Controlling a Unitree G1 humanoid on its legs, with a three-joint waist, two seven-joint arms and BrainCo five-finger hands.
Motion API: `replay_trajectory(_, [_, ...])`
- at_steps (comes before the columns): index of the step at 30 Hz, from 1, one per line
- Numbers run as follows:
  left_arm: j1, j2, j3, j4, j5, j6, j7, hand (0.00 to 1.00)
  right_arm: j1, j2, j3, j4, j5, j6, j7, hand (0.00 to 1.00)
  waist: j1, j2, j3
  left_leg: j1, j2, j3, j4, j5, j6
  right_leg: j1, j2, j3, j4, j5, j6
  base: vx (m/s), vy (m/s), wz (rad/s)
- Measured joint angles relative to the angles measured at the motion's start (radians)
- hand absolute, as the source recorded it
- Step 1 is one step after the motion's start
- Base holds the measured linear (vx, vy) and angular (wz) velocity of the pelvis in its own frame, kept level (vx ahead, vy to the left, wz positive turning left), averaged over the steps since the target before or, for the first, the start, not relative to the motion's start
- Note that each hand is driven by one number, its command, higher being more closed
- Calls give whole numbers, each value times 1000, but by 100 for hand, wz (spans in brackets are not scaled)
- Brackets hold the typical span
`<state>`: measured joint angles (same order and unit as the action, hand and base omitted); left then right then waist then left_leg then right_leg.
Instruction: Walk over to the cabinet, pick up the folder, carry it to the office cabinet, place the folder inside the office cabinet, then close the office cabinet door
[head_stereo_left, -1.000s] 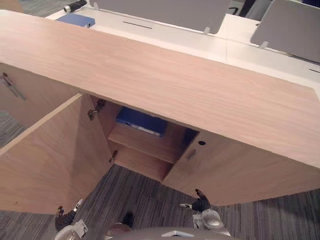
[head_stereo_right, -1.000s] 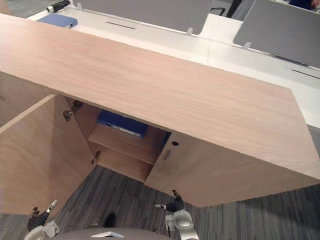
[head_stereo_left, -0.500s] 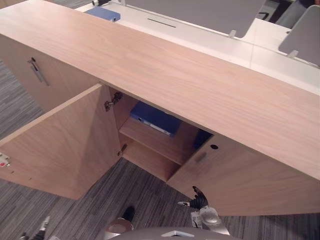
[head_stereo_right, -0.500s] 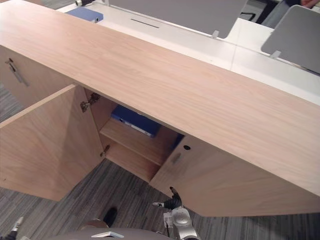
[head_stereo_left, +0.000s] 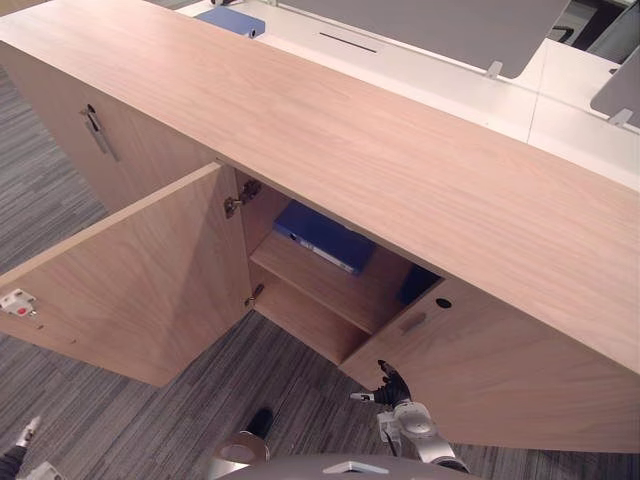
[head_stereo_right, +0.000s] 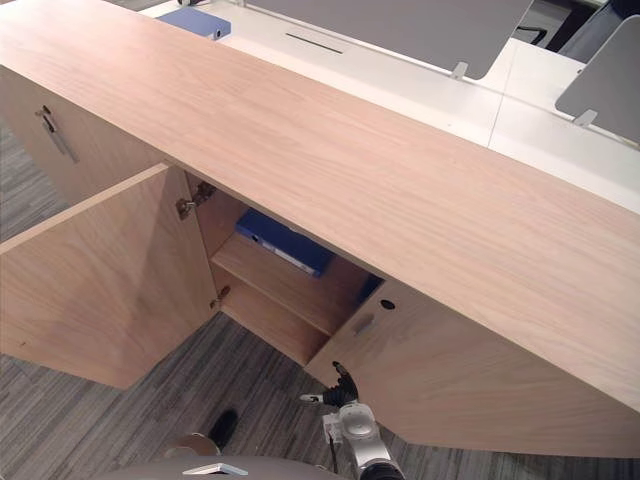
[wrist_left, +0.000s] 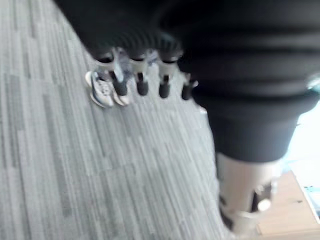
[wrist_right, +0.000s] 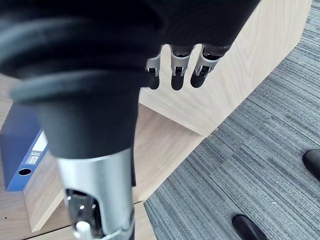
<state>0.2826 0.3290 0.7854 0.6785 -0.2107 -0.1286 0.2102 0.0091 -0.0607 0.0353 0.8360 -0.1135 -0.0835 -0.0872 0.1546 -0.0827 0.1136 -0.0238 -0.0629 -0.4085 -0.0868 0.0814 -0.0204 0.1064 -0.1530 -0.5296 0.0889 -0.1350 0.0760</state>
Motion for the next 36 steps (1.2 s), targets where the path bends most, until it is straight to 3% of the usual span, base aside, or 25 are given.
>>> replay_trajectory(10, [-49,75,-7,-79,1,-1,-16,0,6,-10,-2,0,1,0,5,0,2,-5,14,9,2,32,0,-12,3,-1,-1,28,0,1,-2,-3,-15,-7])
replay_trajectory(14, [-67,119,-81,-129,28,-1,-21,0,18,-10,-6,0,1,0,15,0,1,-6,15,15,7,55,0,-15,1,-2,3,47,-1,2,-2,-10,-17,-7])
replay_trajectory(17, [-86,120,-155,-196,106,0,-15,0,21,-7,-2,0,-3,0,19,0,1,-4,16,21,11,64,0,-15,0,-1,7,60,-1,5,-5,-44,-26,-14])
replay_trajectory(36, [-98,40,-213,-190,96,8,27,0,60,-5,-8,4,-12,2,15,0,-11,-16,6,28,23,100,-1,-18,-5,-2,16,85,-8,26,-5,-31,-11,-3])
